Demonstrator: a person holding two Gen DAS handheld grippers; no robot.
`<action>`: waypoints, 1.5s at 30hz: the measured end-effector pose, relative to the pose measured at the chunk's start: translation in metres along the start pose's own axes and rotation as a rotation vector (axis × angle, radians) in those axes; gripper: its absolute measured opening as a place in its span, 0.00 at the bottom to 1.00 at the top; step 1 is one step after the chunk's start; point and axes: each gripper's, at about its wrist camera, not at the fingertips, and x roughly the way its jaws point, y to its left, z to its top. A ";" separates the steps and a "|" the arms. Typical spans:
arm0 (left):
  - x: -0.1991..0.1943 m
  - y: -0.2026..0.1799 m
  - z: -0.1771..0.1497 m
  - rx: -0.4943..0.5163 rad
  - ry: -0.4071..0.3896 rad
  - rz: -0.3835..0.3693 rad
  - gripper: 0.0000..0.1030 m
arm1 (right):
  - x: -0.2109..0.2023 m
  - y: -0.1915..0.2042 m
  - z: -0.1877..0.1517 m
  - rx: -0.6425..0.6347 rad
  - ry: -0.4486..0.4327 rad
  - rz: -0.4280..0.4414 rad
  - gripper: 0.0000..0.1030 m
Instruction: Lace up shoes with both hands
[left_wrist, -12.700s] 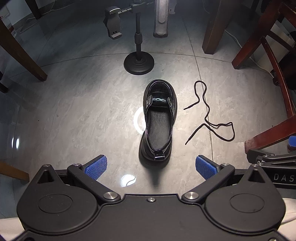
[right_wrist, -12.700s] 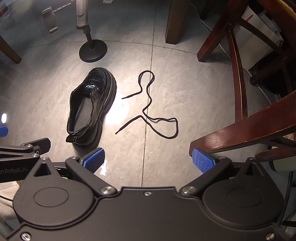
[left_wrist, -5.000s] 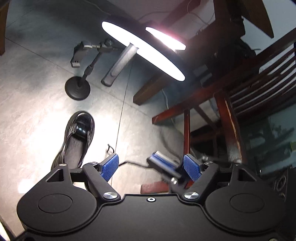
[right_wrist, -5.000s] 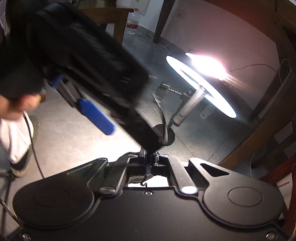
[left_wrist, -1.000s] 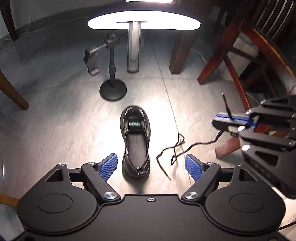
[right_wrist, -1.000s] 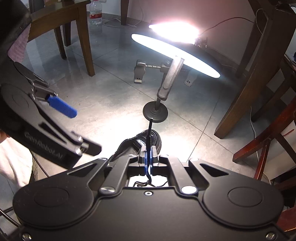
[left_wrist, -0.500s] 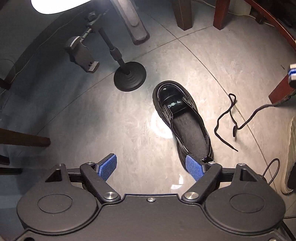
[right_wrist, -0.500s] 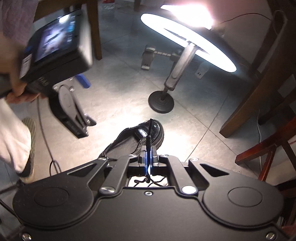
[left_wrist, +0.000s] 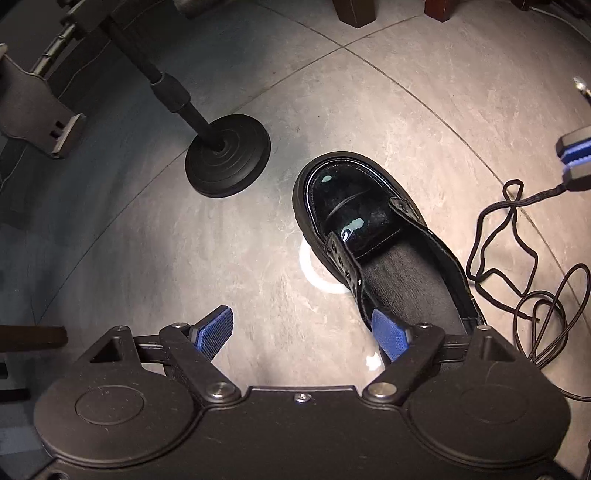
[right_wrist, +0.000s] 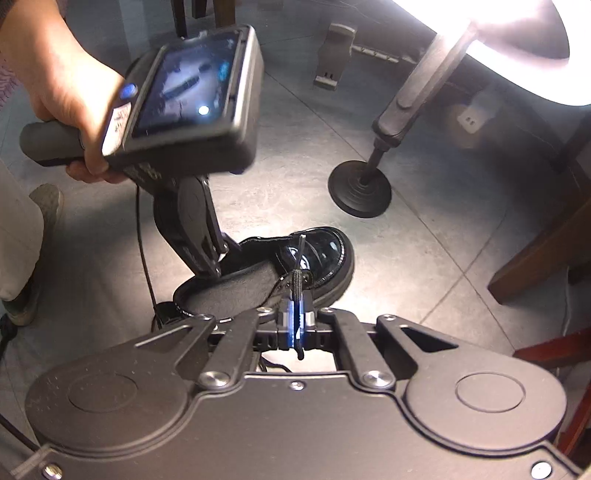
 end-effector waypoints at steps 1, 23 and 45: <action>0.003 0.000 0.001 0.000 -0.001 0.003 0.80 | 0.007 -0.001 0.000 -0.006 -0.002 0.007 0.03; 0.044 0.007 0.014 -0.055 0.001 -0.103 0.79 | 0.066 -0.016 0.005 0.035 -0.139 0.052 0.03; 0.051 0.022 0.007 -0.113 -0.015 -0.318 0.17 | 0.117 -0.019 0.004 0.030 -0.058 0.085 0.03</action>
